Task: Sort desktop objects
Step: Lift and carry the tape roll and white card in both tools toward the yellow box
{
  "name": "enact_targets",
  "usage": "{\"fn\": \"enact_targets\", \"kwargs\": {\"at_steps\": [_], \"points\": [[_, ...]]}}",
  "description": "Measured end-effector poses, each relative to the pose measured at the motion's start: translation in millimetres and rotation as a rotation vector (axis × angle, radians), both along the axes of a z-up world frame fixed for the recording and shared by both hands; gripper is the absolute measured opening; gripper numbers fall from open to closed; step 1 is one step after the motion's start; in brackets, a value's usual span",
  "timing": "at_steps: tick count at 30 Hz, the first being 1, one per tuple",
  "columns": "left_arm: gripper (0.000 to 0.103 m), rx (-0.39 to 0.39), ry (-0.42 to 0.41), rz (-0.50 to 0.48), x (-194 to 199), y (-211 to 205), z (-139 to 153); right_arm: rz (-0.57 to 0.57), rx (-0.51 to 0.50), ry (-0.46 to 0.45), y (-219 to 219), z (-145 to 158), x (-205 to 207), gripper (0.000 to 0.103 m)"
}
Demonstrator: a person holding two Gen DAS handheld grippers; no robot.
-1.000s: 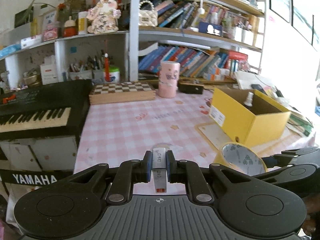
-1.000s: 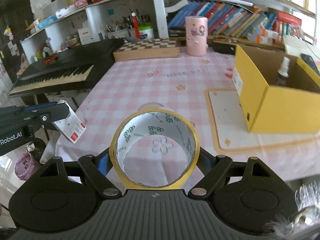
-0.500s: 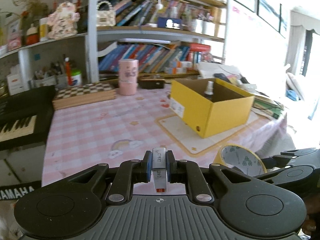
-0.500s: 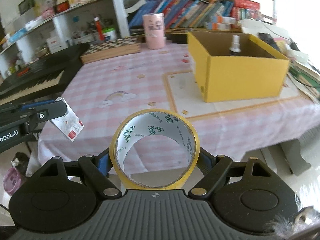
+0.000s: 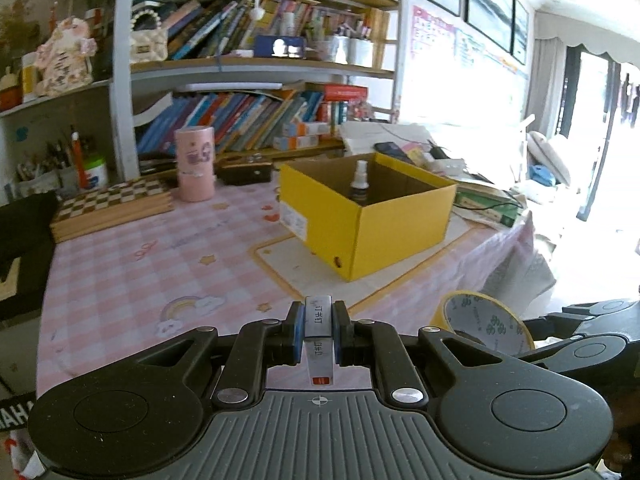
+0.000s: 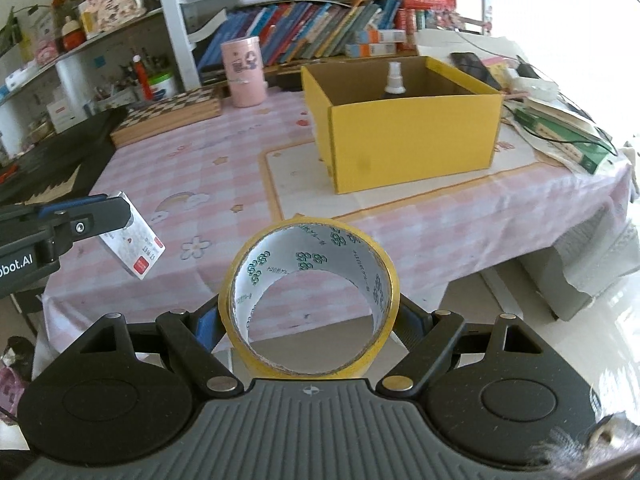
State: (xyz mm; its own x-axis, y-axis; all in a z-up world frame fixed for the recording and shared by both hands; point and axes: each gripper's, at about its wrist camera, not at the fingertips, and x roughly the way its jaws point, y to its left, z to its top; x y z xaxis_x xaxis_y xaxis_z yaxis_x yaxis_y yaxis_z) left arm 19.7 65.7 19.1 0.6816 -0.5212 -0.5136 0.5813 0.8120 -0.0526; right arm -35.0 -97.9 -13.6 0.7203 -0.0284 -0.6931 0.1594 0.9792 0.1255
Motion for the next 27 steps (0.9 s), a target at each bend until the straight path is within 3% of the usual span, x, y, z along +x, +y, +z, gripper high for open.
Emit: {"fn": "enact_targets", "kwargs": {"at_steps": [13,27], "points": [[0.013,-0.012,0.001,-0.102,4.6,-42.4,-0.6,-0.091,-0.014,0.003,-35.7,2.8,-10.5,0.082],[0.013,0.009,0.028,-0.120,19.0,-78.6,-7.3,-0.101,0.007,0.033,-69.2,-5.7,2.8,0.082]]}}
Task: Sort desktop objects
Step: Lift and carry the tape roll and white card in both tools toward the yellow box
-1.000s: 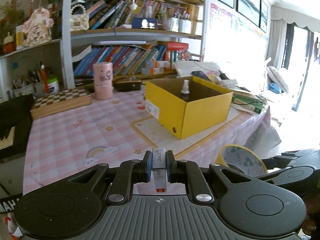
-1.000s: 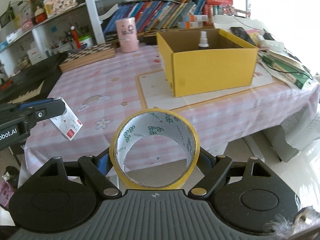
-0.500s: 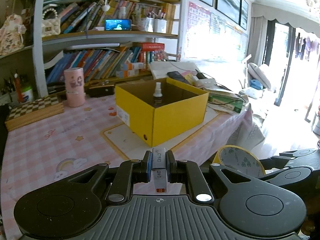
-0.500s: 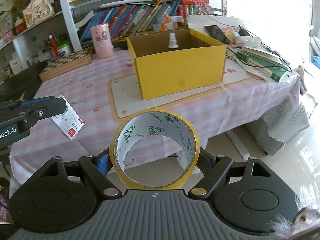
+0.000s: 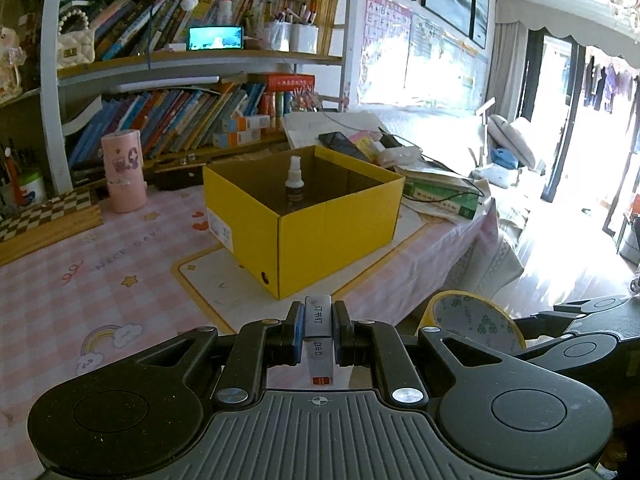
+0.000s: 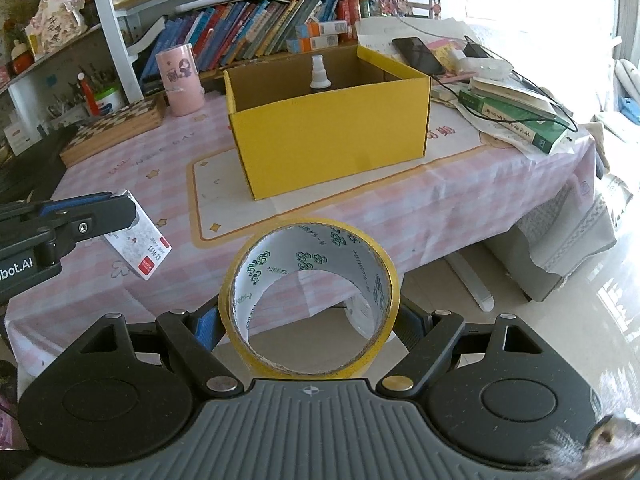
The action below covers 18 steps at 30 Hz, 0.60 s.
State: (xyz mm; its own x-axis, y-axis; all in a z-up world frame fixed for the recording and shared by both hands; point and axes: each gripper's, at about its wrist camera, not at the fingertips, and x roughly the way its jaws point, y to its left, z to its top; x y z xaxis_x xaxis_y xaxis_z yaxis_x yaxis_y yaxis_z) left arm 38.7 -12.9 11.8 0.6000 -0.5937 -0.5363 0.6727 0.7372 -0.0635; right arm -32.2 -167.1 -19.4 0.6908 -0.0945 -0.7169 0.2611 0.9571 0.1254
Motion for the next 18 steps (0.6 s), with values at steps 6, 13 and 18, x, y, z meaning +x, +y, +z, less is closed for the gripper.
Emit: {"fn": "enact_targets", "kwargs": {"at_steps": [6,13,18], "points": [[0.013,0.012,0.019,0.017,11.1,-19.5,-2.4,0.021,0.014,0.024,-22.1,-4.8,14.9,0.082],[0.013,0.001,0.017,0.045,26.3,-48.8,1.3,0.048,-0.002,0.016,-52.5,-1.7,33.5,0.082],[0.013,-0.034,-0.026,0.077,38.7,-69.9,15.7,0.088,-0.040,-0.047,-77.2,11.9,51.3,0.082]]}}
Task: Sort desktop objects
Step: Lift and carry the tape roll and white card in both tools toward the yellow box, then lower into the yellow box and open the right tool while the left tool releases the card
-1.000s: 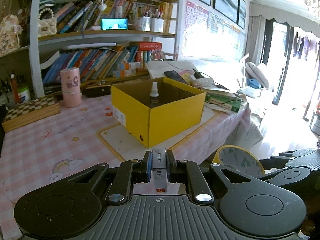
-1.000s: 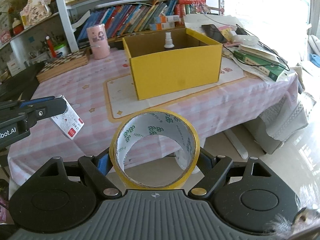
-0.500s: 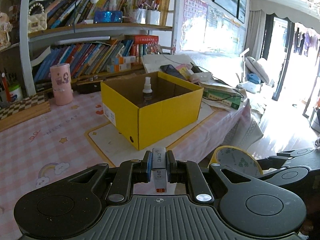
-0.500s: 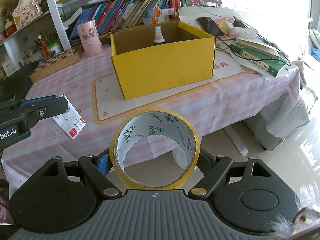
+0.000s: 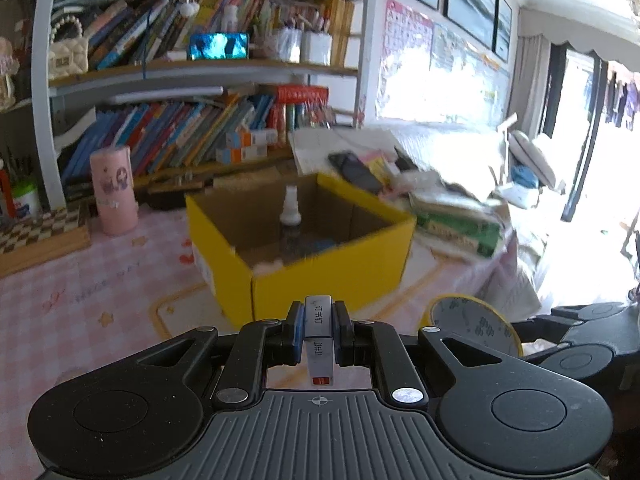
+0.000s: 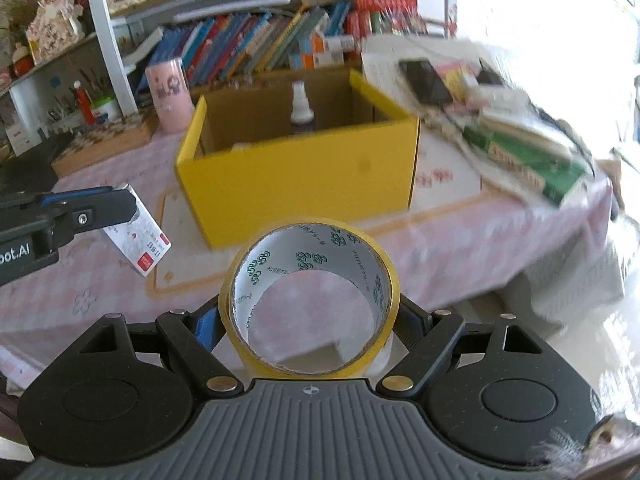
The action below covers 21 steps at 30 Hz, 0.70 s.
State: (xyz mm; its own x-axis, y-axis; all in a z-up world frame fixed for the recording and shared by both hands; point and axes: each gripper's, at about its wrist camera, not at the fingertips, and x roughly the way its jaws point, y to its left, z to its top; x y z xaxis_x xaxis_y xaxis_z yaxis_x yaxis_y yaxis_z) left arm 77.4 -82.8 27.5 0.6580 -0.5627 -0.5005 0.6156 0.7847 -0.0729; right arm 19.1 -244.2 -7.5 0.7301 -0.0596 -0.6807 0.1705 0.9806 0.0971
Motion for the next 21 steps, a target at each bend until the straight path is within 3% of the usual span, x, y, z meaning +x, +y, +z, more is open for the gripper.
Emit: {"fn": "enact_targets", "kwargs": {"at_steps": [14,18,21], "points": [[0.013,-0.050,-0.164,0.132,62.9,-65.9,46.7,0.209,-0.100,-0.257,-65.7,63.6,94.6,0.082],[0.013,-0.033,-0.180,0.177,87.4,-77.9,47.4,0.314,-0.146,-0.278,-70.9,66.2,130.6,0.082],[0.013,-0.011,-0.143,0.203,106.2,-87.3,39.2,0.368,-0.190,-0.264,-71.0,58.5,156.1,0.082]]}}
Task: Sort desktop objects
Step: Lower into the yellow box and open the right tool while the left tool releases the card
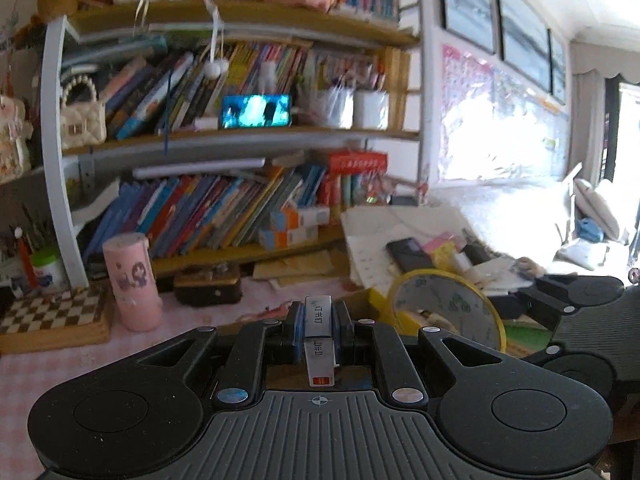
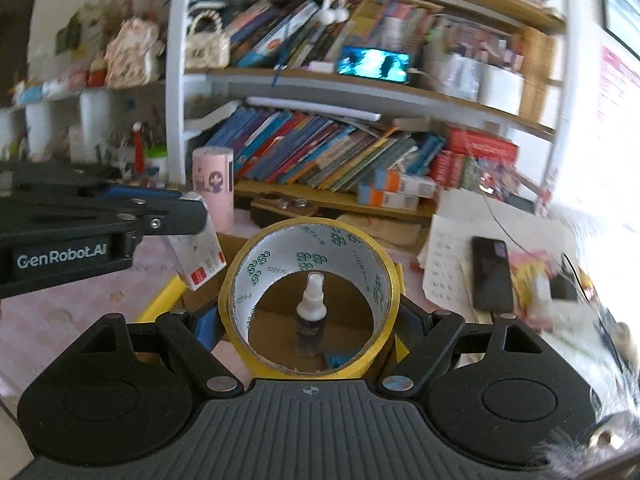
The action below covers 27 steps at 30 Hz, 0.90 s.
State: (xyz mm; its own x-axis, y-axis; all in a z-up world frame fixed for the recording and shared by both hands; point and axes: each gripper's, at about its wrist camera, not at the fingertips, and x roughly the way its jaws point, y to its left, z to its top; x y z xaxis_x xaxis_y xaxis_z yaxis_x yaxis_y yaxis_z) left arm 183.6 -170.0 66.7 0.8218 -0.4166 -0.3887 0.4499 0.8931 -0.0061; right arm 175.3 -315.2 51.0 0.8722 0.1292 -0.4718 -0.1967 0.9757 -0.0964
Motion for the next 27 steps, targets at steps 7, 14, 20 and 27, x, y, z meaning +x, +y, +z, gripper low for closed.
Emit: {"fn": "enact_targets", "kwargs": {"at_steps": [7,14,20,27], "points": [[0.013,0.081,0.099,0.060,32.4,-17.0,-35.8,0.061,-0.074,0.101,0.1,-36.1,48.5,0.082],[0.013,0.157,0.176,0.080,52.9,-28.7,-64.1,0.148,-0.137,0.240,6.1,-65.7,81.0,0.082],[0.013,0.156,0.241,0.106,64.8,-33.4,-76.1,0.226,-0.204,0.344,11.7,-78.7,98.7,0.082],[0.014,0.142,0.280,0.130,68.3,-34.5,-82.0,0.250,-0.225,0.399,11.7,-86.8,106.3,0.082]]}}
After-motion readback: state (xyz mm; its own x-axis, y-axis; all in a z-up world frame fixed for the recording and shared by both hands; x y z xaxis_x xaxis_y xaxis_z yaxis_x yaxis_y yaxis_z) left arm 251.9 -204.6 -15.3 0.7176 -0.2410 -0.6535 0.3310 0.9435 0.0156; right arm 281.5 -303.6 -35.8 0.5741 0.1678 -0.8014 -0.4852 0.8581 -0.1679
